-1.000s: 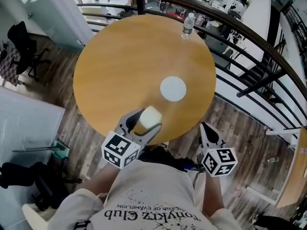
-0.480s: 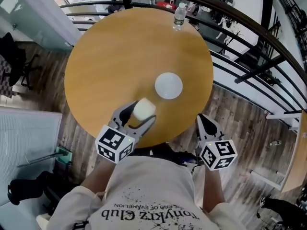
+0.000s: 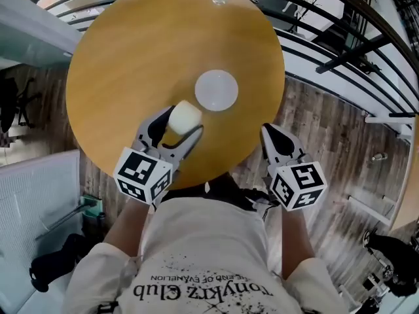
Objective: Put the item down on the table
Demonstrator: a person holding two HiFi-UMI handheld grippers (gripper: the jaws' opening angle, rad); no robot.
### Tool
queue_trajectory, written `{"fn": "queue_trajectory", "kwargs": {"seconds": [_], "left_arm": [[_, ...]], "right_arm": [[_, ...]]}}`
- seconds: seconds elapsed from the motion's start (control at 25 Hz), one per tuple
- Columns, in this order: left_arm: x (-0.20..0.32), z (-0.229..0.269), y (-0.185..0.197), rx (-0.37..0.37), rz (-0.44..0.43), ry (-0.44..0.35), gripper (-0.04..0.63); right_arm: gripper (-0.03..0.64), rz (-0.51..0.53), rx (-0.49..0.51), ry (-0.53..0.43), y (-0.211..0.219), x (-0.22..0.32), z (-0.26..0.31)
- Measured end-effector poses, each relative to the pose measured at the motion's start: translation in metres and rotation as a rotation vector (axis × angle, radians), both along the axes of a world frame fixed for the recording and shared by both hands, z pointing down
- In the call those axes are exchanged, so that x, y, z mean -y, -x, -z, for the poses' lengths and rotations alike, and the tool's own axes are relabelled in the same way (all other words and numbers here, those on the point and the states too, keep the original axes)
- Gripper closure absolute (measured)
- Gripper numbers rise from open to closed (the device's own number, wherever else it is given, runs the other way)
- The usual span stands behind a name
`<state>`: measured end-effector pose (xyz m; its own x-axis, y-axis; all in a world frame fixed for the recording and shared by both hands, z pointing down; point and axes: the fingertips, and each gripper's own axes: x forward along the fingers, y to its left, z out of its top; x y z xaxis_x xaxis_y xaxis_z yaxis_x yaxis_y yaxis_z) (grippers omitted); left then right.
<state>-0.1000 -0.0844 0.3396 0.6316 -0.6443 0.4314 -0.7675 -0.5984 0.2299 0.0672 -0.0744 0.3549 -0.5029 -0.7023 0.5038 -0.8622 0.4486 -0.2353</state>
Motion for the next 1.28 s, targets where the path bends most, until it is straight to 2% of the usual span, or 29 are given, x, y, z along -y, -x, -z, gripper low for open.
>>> {"fn": "queue_trajectory", "kwargs": {"seconds": [0.4,0.92,1.28], "left_arm": [[0.035,-0.02,-0.019,0.023,-0.047,0.031,0.268],[0.047,-0.046,-0.034,0.053,-0.075,0.075,0.268],[0.061,-0.076,-0.045,0.114,-0.115,0.096,0.268]], "right_arm": [[0.592,-0.014,0.007,0.041,-0.006,0.022,-0.019],[0.591,-0.026,0.024,0.088,-0.014,0.027,-0.049],[0.592,-0.021,0.031,0.119,-0.018,0.032,-0.069]]}}
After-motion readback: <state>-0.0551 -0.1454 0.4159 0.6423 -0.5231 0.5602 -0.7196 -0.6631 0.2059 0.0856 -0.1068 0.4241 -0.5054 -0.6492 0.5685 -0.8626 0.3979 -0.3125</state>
